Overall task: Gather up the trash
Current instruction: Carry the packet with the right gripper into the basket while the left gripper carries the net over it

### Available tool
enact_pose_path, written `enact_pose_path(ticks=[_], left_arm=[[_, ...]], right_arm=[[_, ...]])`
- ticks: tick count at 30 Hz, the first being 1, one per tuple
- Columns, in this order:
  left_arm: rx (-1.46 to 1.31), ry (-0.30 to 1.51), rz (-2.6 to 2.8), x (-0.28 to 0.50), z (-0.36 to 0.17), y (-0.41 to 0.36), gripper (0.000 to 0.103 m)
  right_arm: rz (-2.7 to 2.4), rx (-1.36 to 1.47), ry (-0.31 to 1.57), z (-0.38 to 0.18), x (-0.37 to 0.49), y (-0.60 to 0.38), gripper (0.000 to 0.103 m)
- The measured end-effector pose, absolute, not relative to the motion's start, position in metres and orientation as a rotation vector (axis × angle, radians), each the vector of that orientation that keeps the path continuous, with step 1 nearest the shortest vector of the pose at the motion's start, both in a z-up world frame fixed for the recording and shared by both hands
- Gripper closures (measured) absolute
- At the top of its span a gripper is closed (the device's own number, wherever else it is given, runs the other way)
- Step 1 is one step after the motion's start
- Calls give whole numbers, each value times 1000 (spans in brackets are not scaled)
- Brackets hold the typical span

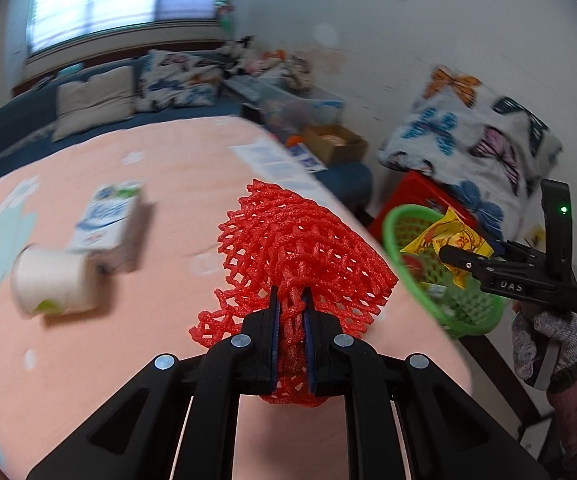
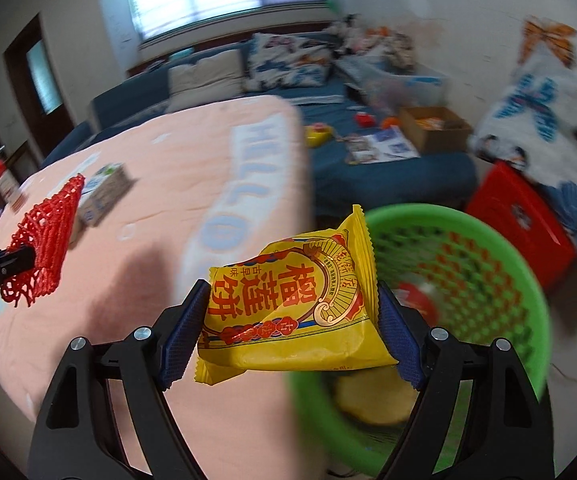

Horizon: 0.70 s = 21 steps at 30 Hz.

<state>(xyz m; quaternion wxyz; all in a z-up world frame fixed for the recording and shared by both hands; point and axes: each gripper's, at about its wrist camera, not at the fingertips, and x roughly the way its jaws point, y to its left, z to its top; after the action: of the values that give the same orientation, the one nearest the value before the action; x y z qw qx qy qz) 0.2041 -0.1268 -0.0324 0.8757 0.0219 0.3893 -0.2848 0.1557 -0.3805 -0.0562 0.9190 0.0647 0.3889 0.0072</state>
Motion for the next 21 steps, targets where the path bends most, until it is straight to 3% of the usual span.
enact_pose_path(ticks=[15, 21], left_arm=[[212, 836, -850, 198, -40, -285, 92], [216, 884, -895, 199, -55, -321, 84]], right_arm=[[-213, 237, 814, -76, 103, -489, 17], [-225, 268, 806, -78, 89, -499, 14]])
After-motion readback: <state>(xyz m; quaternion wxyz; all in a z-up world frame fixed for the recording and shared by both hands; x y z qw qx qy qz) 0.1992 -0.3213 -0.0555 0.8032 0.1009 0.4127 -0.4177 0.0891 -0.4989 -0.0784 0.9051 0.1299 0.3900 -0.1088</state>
